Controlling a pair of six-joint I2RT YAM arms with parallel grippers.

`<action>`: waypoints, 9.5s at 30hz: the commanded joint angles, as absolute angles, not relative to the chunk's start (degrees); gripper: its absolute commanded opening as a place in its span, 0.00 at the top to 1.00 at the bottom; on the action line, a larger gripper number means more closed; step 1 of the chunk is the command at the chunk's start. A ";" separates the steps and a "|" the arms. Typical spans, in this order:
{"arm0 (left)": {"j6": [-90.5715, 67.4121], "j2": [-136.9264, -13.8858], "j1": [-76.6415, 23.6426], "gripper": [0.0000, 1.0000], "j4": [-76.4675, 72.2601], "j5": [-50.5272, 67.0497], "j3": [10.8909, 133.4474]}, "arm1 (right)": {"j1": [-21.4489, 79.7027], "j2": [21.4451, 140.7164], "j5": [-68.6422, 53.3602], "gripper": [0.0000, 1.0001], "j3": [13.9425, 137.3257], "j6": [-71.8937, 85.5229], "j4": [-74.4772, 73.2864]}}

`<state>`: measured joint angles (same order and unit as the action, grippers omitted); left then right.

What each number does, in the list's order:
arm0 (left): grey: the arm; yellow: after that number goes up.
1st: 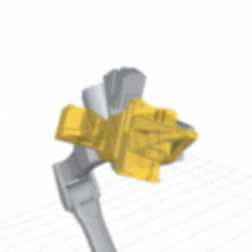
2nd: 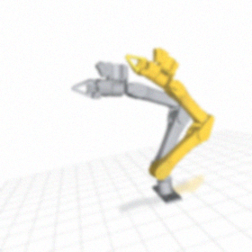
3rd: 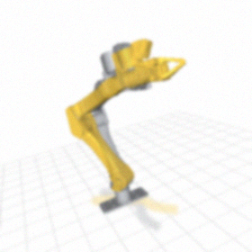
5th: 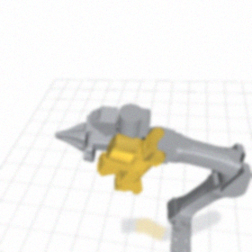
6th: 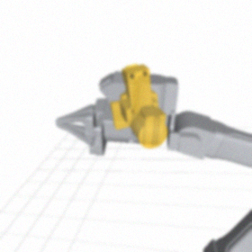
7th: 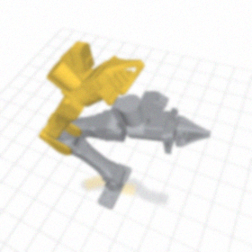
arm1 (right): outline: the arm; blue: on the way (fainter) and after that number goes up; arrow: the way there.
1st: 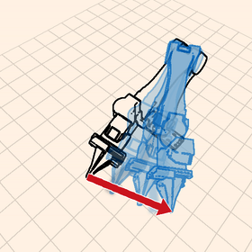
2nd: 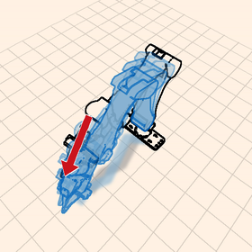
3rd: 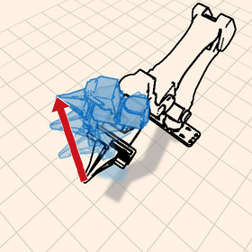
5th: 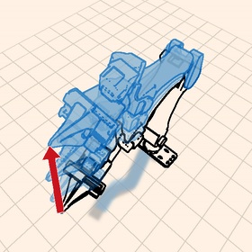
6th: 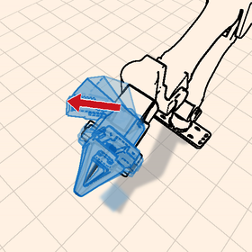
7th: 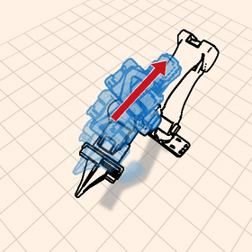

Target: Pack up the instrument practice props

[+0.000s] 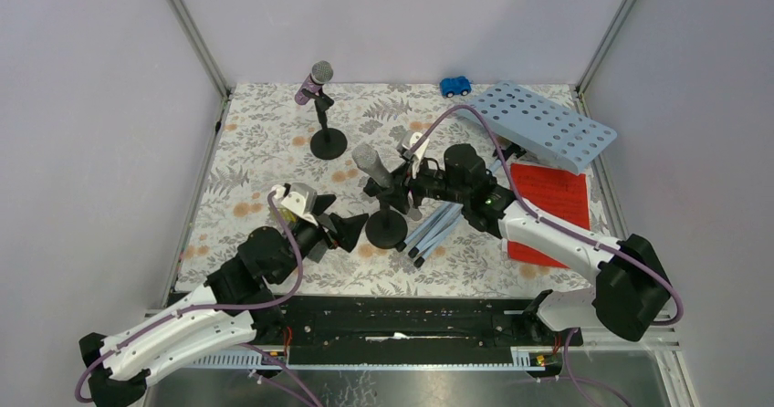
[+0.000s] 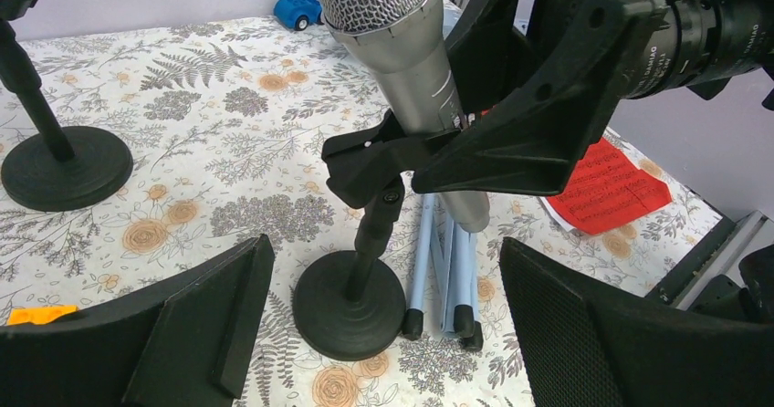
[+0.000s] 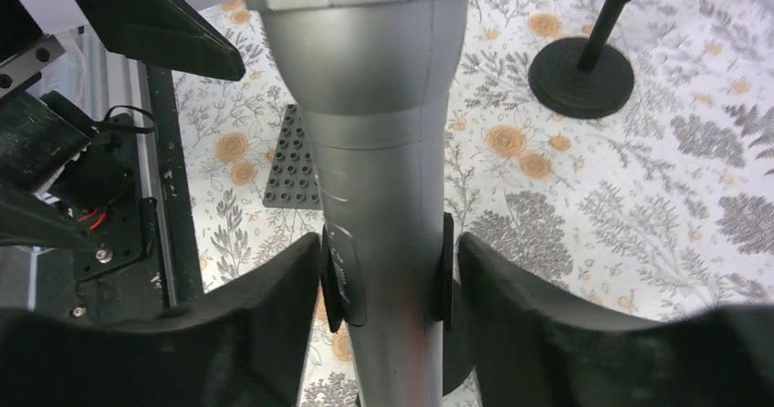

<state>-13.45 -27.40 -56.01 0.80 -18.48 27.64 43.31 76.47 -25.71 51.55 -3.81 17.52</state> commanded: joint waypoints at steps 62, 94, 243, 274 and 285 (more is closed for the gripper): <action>-9.11 -34.36 -55.97 0.01 -15.78 -16.36 21.18 | 31.40 94.38 -63.81 0.22 84.99 -55.42 -36.56; 3.43 -51.85 -42.00 0.01 -61.82 7.03 10.27 | 31.38 59.82 -53.74 0.03 54.20 -29.57 -6.03; -35.49 -45.07 -29.00 0.01 -2.60 -1.53 34.66 | 20.30 84.06 15.40 0.15 46.06 23.72 -20.62; -22.75 -32.73 -28.97 0.01 28.16 -4.85 42.72 | 21.36 43.90 -45.70 0.07 15.07 7.12 43.89; -23.43 -32.65 -29.00 0.01 28.32 -5.06 41.61 | 36.30 69.36 -34.85 0.07 20.11 -7.76 61.07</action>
